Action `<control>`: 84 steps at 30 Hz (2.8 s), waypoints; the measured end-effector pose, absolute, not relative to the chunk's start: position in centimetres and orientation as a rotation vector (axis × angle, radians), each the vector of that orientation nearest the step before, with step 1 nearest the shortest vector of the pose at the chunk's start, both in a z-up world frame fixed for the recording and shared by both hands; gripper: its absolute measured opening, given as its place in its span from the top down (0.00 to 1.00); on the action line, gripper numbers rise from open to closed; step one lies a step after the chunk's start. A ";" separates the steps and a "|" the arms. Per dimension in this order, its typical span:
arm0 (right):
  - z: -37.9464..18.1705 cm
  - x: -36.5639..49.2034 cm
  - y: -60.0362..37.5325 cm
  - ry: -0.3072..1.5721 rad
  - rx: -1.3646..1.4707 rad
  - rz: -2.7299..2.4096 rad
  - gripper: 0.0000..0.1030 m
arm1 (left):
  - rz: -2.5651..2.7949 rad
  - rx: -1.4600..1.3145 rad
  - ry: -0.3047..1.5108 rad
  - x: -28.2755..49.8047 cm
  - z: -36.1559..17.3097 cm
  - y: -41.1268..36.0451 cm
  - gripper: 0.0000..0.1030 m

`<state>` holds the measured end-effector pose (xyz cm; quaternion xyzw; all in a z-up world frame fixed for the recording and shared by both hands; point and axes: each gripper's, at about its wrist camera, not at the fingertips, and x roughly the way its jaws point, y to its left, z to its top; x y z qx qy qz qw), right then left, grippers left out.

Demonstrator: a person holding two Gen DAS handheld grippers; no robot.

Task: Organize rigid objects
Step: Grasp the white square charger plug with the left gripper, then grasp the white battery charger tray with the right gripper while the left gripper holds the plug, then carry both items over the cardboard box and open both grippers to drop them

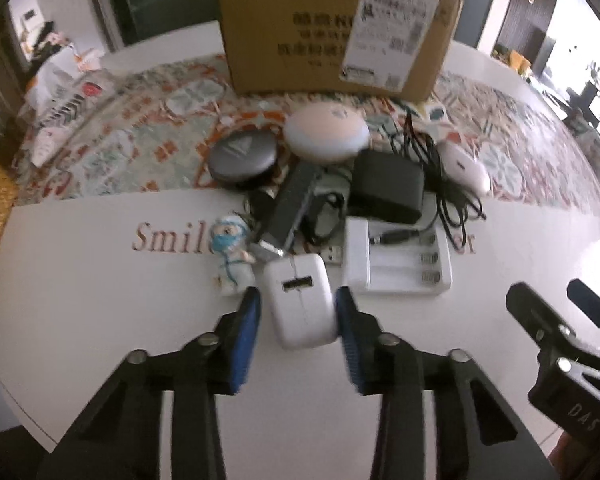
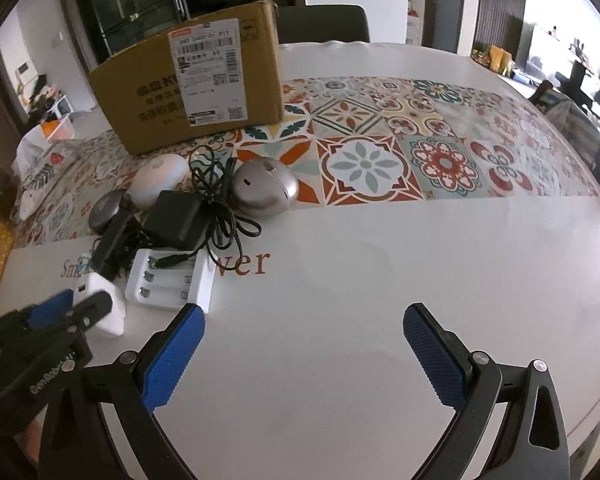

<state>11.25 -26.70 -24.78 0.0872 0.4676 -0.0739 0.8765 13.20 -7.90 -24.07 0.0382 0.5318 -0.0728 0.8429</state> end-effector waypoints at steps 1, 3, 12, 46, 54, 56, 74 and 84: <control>-24.9 11.3 -26.6 0.975 0.191 -0.154 0.03 | -0.162 0.083 1.128 13.2 -24.2 -7.9 0.71; -25.0 11.3 -26.5 0.975 0.200 -0.149 0.03 | -0.181 0.091 1.134 13.3 -24.7 -7.8 0.72; -26.4 10.7 -25.4 0.982 0.233 -0.157 0.05 | -0.242 0.120 1.059 13.4 -25.3 -7.7 0.72; -27.2 16.6 -16.3 0.999 0.125 -0.084 0.15 | -0.238 0.155 0.950 15.8 -22.3 1.3 0.72; -28.1 17.1 -15.9 1.022 0.116 -0.125 0.24 | -0.239 0.164 0.935 16.0 -22.1 1.8 0.72; -28.0 17.0 -15.9 1.028 0.120 -0.116 0.24 | -0.241 0.155 0.930 15.8 -21.6 1.9 0.72; -18.8 15.7 -16.7 0.905 0.090 -0.075 0.25 | -0.285 0.088 0.864 16.3 -14.1 0.3 0.72; -13.2 17.8 -18.5 0.736 0.078 -0.074 0.25 | -0.306 0.092 0.766 19.0 -9.2 -1.5 0.72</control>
